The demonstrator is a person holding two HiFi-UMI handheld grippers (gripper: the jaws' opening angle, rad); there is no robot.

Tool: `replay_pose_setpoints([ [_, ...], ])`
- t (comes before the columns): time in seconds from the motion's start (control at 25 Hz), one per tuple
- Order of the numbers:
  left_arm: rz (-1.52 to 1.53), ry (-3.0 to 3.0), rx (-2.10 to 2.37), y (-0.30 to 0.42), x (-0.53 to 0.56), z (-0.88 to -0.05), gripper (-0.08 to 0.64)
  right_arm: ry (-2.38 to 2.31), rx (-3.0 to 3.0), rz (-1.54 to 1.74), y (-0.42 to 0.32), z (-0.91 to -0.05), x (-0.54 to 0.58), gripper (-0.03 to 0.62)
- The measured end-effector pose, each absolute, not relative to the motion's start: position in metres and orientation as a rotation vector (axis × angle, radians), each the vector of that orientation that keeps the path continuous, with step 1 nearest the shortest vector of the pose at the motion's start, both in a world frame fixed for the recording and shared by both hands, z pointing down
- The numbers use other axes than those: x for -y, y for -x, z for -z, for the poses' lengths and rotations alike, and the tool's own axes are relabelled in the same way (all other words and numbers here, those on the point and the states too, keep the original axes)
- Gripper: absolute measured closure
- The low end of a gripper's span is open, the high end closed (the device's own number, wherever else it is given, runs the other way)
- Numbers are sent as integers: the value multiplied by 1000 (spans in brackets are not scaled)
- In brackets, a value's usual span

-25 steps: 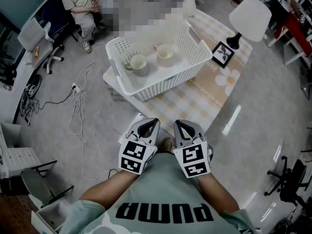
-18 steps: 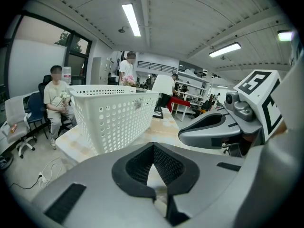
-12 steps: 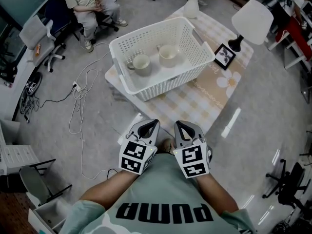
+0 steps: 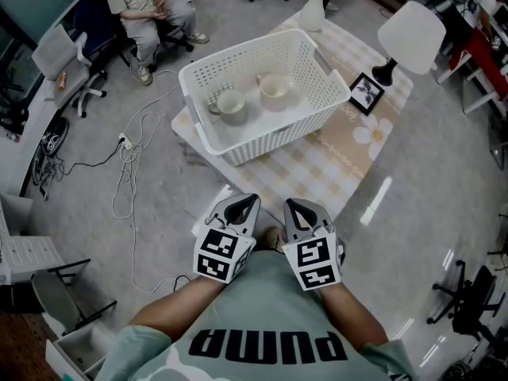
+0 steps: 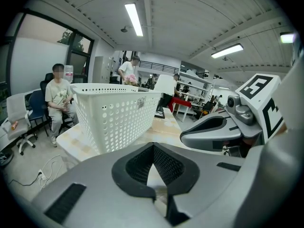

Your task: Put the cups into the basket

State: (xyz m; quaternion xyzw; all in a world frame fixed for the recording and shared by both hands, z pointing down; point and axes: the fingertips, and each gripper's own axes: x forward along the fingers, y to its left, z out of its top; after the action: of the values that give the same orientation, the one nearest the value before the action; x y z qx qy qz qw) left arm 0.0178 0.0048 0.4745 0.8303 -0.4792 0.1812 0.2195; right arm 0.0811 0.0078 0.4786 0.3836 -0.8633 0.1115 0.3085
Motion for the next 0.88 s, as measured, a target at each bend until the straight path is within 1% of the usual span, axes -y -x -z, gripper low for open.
replay_pose_setpoints([
  [0.88,-484,-2293,1311,-22,-1,-475,555,-1024,2281,-305,-86,-480,-6,581],
])
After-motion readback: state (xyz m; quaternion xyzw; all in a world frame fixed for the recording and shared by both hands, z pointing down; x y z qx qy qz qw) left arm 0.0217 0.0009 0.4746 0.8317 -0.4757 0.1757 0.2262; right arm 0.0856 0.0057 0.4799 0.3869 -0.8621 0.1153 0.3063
